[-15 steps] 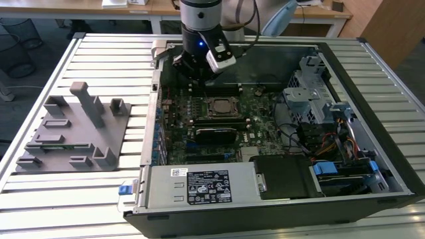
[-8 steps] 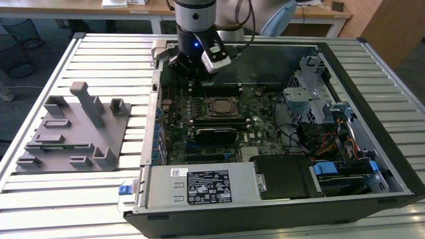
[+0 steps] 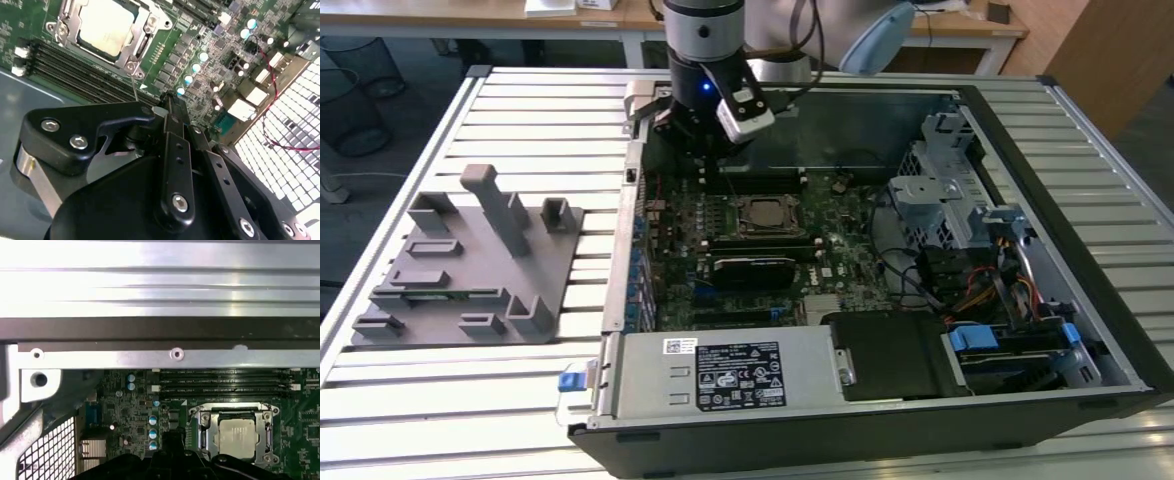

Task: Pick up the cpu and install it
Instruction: 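Install the first cpu locking lever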

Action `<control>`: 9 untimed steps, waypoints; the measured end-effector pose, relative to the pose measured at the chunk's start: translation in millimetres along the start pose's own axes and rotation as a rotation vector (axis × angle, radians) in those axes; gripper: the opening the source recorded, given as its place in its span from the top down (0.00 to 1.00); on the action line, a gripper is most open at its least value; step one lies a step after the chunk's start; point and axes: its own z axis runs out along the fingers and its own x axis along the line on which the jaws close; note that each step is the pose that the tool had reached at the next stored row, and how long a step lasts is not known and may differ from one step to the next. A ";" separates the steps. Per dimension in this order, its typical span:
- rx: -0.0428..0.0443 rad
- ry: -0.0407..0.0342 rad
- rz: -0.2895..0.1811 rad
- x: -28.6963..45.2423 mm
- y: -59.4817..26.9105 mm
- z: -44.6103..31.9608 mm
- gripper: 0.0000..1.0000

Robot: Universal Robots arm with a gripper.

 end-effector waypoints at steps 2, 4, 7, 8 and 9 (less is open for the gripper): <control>-0.0001 0.0000 -0.001 0.3 1.4 0.2 0.89; -0.0001 0.0000 -0.002 0.5 4.2 0.4 0.89; -0.0002 0.0000 -0.004 0.4 9.9 0.8 0.89; -0.0003 -0.0001 -0.004 -0.2 10.8 0.9 0.89; -0.0003 -0.0001 -0.005 -1.5 11.5 0.9 0.89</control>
